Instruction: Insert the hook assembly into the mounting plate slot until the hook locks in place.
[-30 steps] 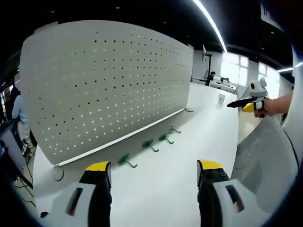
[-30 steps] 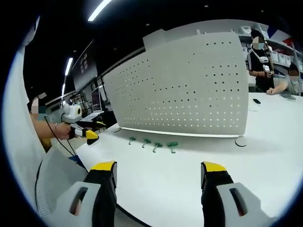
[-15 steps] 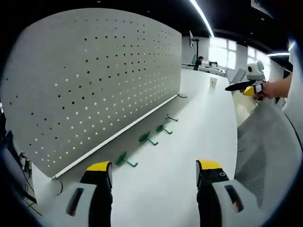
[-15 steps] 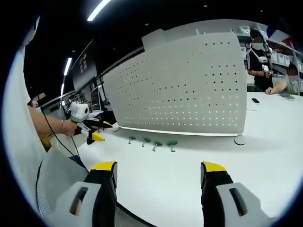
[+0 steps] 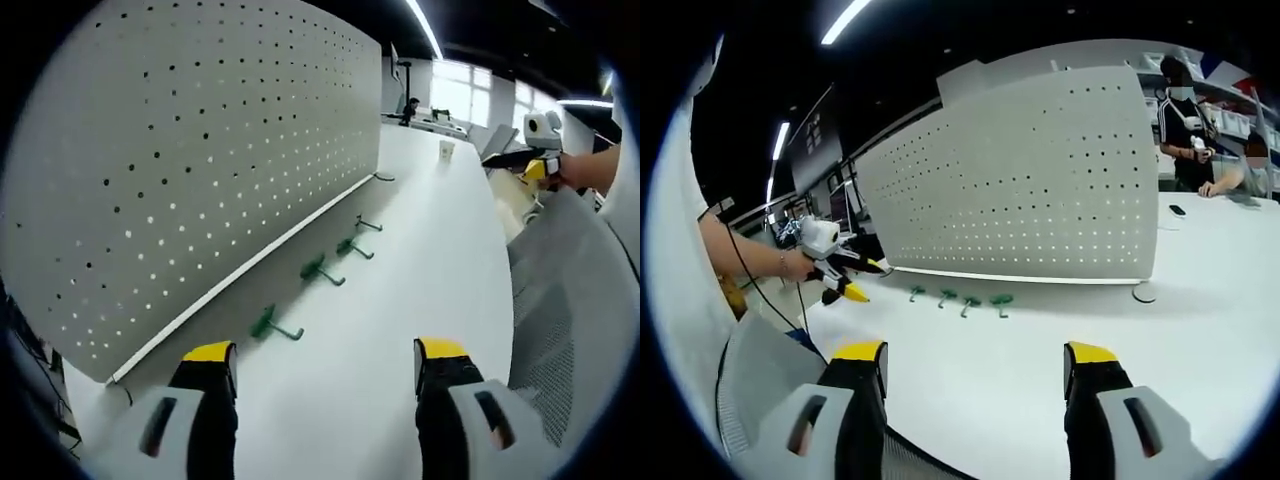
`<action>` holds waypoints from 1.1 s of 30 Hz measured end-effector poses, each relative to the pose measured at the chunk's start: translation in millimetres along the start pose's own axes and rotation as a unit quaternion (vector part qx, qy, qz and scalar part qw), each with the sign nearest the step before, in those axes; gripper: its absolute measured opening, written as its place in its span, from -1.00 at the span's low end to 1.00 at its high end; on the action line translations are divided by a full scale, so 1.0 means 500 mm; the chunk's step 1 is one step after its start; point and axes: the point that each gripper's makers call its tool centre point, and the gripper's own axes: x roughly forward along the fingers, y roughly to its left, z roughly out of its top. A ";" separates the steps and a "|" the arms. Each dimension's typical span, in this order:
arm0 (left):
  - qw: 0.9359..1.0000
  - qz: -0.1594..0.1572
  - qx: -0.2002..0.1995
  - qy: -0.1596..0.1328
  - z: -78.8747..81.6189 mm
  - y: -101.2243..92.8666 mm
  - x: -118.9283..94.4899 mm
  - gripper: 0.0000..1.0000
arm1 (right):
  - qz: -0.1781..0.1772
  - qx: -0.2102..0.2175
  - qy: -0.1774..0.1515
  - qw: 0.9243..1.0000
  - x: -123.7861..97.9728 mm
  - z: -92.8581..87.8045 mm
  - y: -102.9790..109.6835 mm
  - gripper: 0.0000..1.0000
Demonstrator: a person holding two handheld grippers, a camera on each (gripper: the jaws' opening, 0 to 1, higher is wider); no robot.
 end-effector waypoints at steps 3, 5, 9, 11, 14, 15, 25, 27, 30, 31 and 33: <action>1.000 -0.004 0.003 0.010 -0.012 0.007 0.008 0.49 | 0.000 0.000 0.003 1.000 0.001 -0.001 0.001 0.37; 1.000 -0.006 0.004 0.018 -0.017 0.012 0.012 0.49 | 0.000 0.000 0.002 1.000 0.002 0.000 0.000 0.37; 0.999 -0.015 0.013 0.030 -0.024 0.019 0.021 0.49 | 0.001 0.000 0.003 1.000 0.002 0.003 0.002 0.37; 0.999 -0.018 0.016 0.035 -0.025 0.019 0.026 0.48 | 0.001 -0.001 0.004 1.000 0.003 0.001 0.000 0.37; 0.999 -0.020 0.025 0.040 -0.027 0.025 0.034 0.47 | 0.001 0.000 0.004 1.000 0.003 0.000 0.001 0.37; 0.999 -0.022 0.024 0.041 -0.027 0.027 0.037 0.47 | 0.001 0.000 0.005 1.000 0.004 0.000 0.002 0.37; 0.995 -0.038 0.060 0.067 -0.033 0.043 0.060 0.41 | 0.001 0.004 0.006 1.000 0.003 -0.005 0.003 0.36; 0.994 -0.046 0.061 0.074 -0.036 0.045 0.063 0.42 | 0.002 0.004 0.008 1.000 0.003 -0.008 0.003 0.36; 0.990 -0.057 0.084 0.096 -0.050 0.051 0.069 0.41 | 0.002 0.004 0.009 1.000 0.003 -0.010 0.002 0.36; 0.989 -0.061 0.088 0.100 -0.052 0.050 0.069 0.41 | 0.002 0.004 0.009 1.000 0.002 -0.010 0.002 0.36; 0.986 -0.066 0.101 0.115 -0.059 0.055 0.071 0.41 | 0.001 0.004 0.009 1.000 0.002 -0.010 0.001 0.36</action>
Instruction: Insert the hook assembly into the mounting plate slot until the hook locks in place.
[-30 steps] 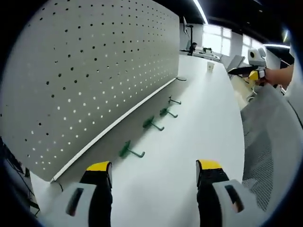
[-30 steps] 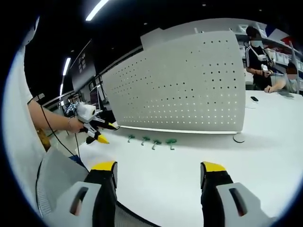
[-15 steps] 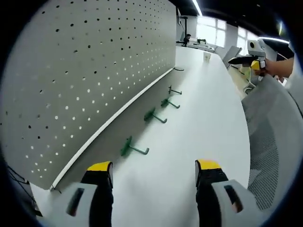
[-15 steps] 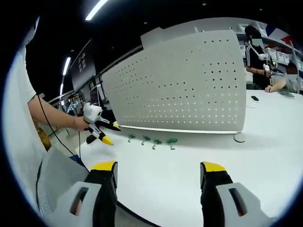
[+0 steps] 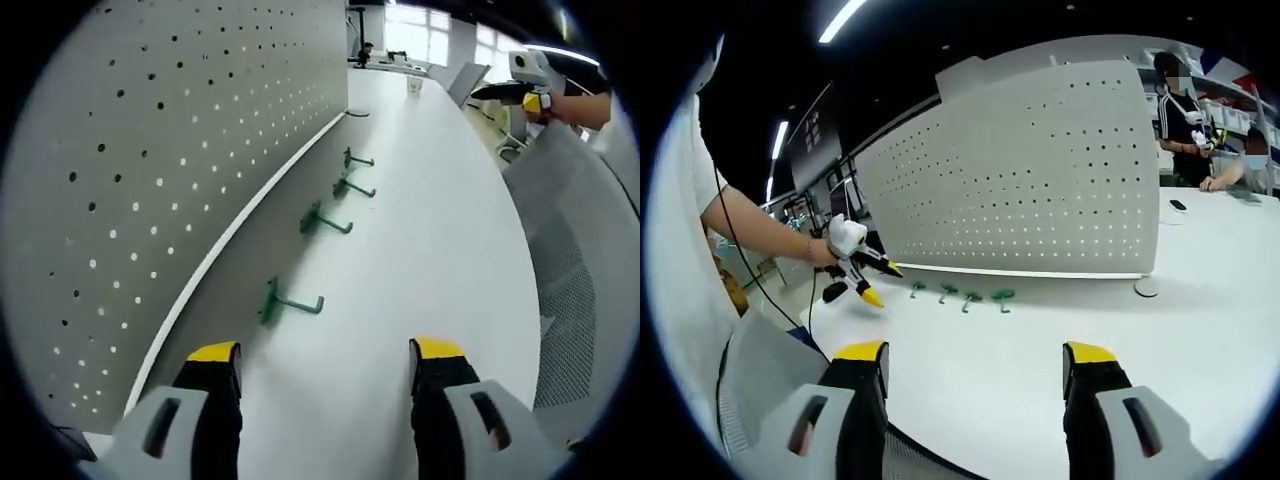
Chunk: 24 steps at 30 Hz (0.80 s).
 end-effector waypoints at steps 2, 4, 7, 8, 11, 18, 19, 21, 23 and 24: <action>1.000 -0.003 0.006 0.006 -0.002 0.007 0.003 0.40 | 0.000 -0.001 0.001 1.000 0.000 0.000 0.000 0.36; 1.000 -0.004 0.009 0.010 -0.002 0.015 0.005 0.40 | 0.000 0.000 0.002 1.000 -0.001 -0.001 -0.001 0.36; 1.000 -0.006 0.013 0.016 0.000 0.023 0.009 0.38 | 0.000 0.000 0.003 1.000 -0.001 -0.002 -0.001 0.36; 1.000 -0.008 0.017 0.020 0.000 0.026 0.011 0.38 | 0.000 0.000 0.004 1.000 -0.002 -0.003 0.000 0.36; 0.999 -0.015 0.025 0.030 -0.002 0.027 0.017 0.37 | 0.001 -0.001 0.005 1.000 -0.001 -0.003 0.001 0.36; 0.997 -0.029 0.049 0.042 0.010 0.029 0.032 0.34 | 0.001 -0.002 0.008 1.000 -0.002 -0.003 0.001 0.36; 0.997 -0.035 0.051 0.044 0.013 0.029 0.035 0.33 | 0.001 -0.002 0.009 1.000 -0.003 -0.004 0.001 0.36; 0.997 -0.040 0.057 0.047 0.017 0.031 0.040 0.33 | 0.001 -0.002 0.011 1.000 -0.004 -0.006 0.000 0.36; 0.996 -0.046 0.062 0.053 0.019 0.030 0.044 0.33 | 0.000 -0.002 0.013 1.000 -0.004 -0.008 -0.001 0.37; 0.995 -0.048 0.065 0.056 0.019 0.031 0.045 0.34 | 0.000 -0.002 0.013 1.000 -0.004 -0.008 -0.001 0.37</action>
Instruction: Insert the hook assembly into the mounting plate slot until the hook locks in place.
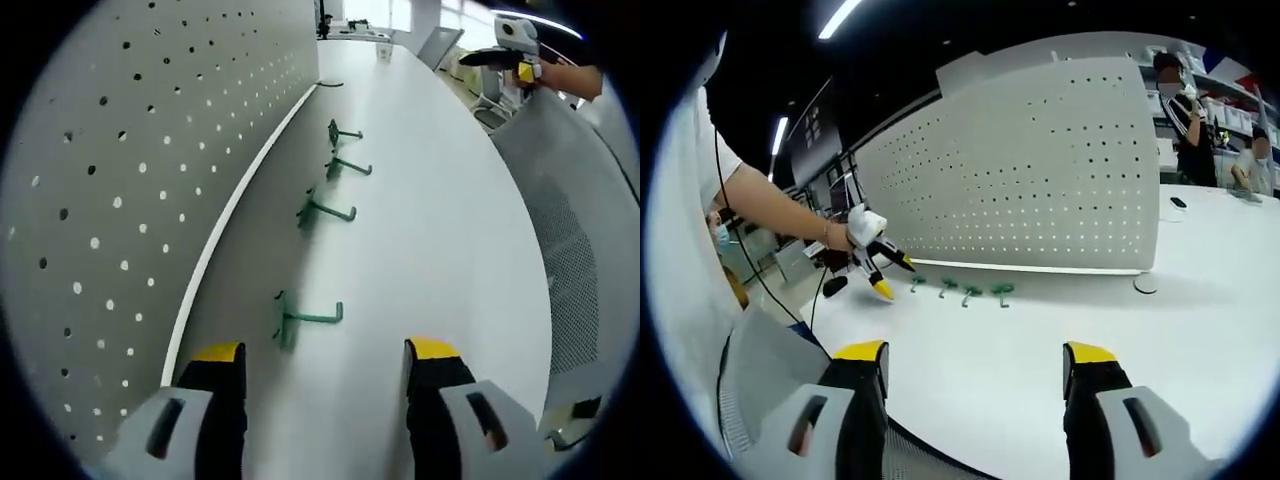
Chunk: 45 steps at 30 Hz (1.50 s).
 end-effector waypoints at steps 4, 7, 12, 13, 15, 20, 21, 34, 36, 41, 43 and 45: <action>1.000 -0.010 0.012 0.014 0.000 0.004 0.007 0.35 | 0.001 -0.002 0.004 1.000 0.001 -0.003 0.002 0.38; 1.000 -0.014 0.011 0.018 0.002 0.006 0.012 0.31 | 0.002 -0.004 0.007 1.000 0.002 -0.006 0.004 0.38; 0.999 -0.021 0.021 0.023 0.005 0.002 0.022 0.28 | 0.002 -0.003 0.011 1.000 0.003 -0.009 0.003 0.37; 0.999 -0.022 0.022 0.024 0.005 0.002 0.023 0.28 | 0.002 -0.003 0.011 1.000 0.003 -0.009 0.003 0.37; 0.999 -0.026 0.025 0.027 0.003 0.001 0.025 0.28 | 0.002 -0.004 0.011 1.000 0.003 -0.007 0.004 0.37; 0.999 -0.026 0.009 0.019 0.006 0.004 0.027 0.27 | 0.000 -0.005 0.010 1.000 0.003 -0.006 0.001 0.37; 0.999 -0.027 0.011 0.019 0.006 0.004 0.027 0.27 | 0.000 -0.005 0.011 1.000 0.003 -0.007 0.000 0.37; 0.999 -0.029 0.014 0.022 0.001 0.012 0.022 -0.07 | 0.002 -0.004 0.012 1.000 0.004 -0.008 0.002 0.35; 0.999 -0.027 0.010 0.022 0.001 0.012 0.021 -0.11 | 0.003 -0.005 0.013 1.000 0.003 -0.010 0.004 0.35; 0.999 -0.020 0.000 0.026 -0.003 0.023 0.018 -0.39 | 0.004 -0.004 0.013 1.000 0.002 -0.010 0.007 0.32; 0.999 -0.014 -0.009 0.028 -0.005 0.026 0.016 -0.47 | 0.006 -0.005 0.013 1.000 0.003 -0.011 0.009 0.32; 0.999 -0.009 -0.016 0.029 -0.006 0.029 0.016 -0.53 | 0.007 -0.006 0.012 1.000 0.003 -0.010 0.010 0.31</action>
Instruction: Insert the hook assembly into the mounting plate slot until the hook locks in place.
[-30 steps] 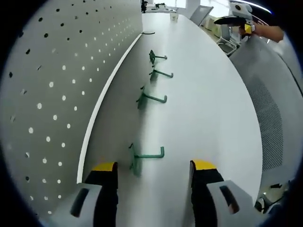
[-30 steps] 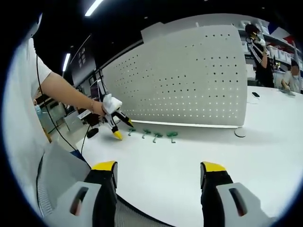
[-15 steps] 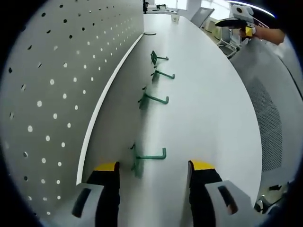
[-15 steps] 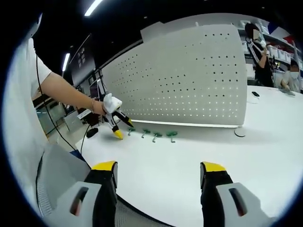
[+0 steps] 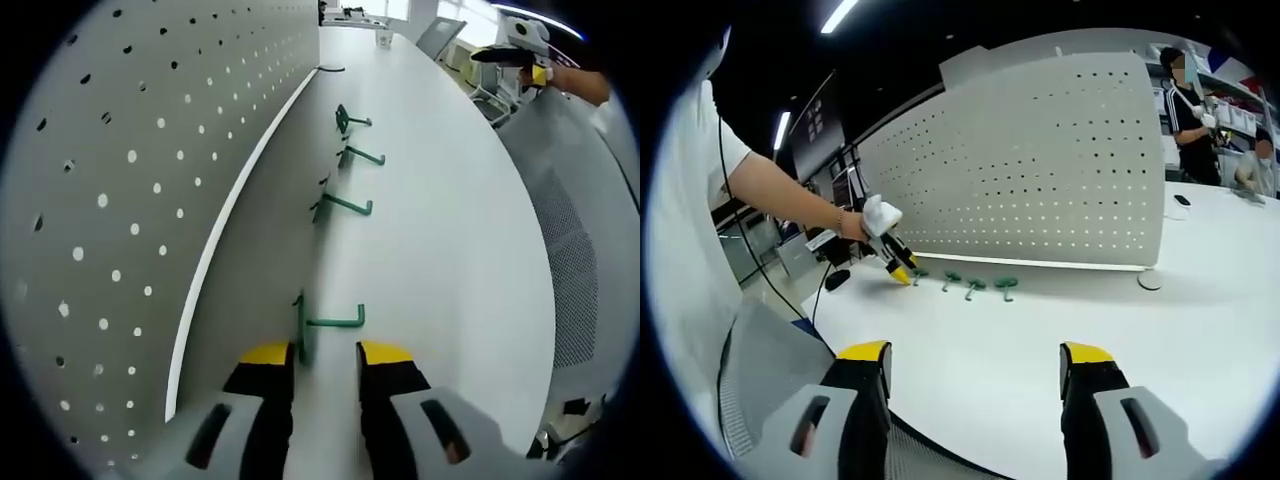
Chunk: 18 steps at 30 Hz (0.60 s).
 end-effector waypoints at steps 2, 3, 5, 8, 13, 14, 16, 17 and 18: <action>1.000 0.003 -0.002 0.003 0.000 0.002 0.000 -0.58 | 0.001 -0.001 -0.001 1.000 0.000 0.002 0.002 0.31; 1.000 0.006 -0.004 0.004 0.000 0.002 0.000 -0.60 | 0.001 -0.001 -0.001 1.000 0.001 0.002 0.002 0.31; 1.000 0.011 -0.013 0.006 0.000 0.007 0.001 -0.64 | 0.001 -0.001 -0.001 1.000 0.001 0.001 0.002 0.31; 1.000 0.019 -0.017 0.012 0.001 0.012 0.001 -0.71 | 0.001 -0.001 -0.001 1.000 0.000 0.003 0.001 0.30; 0.999 0.028 -0.023 0.014 0.000 0.016 0.002 -0.79 | -0.001 -0.001 -0.002 1.000 -0.003 0.003 -0.002 0.30; 0.999 0.028 -0.025 0.013 0.000 0.016 0.002 -0.82 | -0.002 0.000 -0.002 1.000 -0.004 0.004 -0.002 0.30; 0.999 0.032 -0.021 0.013 -0.001 0.017 0.003 -0.89 | -0.004 -0.001 -0.003 1.000 -0.004 0.004 -0.003 0.31; 0.999 0.032 -0.021 0.013 -0.001 0.017 0.003 -0.89 | -0.006 -0.002 -0.004 1.000 -0.004 0.005 -0.005 0.31; 0.999 0.035 -0.019 0.013 -0.001 0.018 0.004 -0.91 | -0.007 -0.001 -0.005 1.000 -0.004 0.006 -0.006 0.31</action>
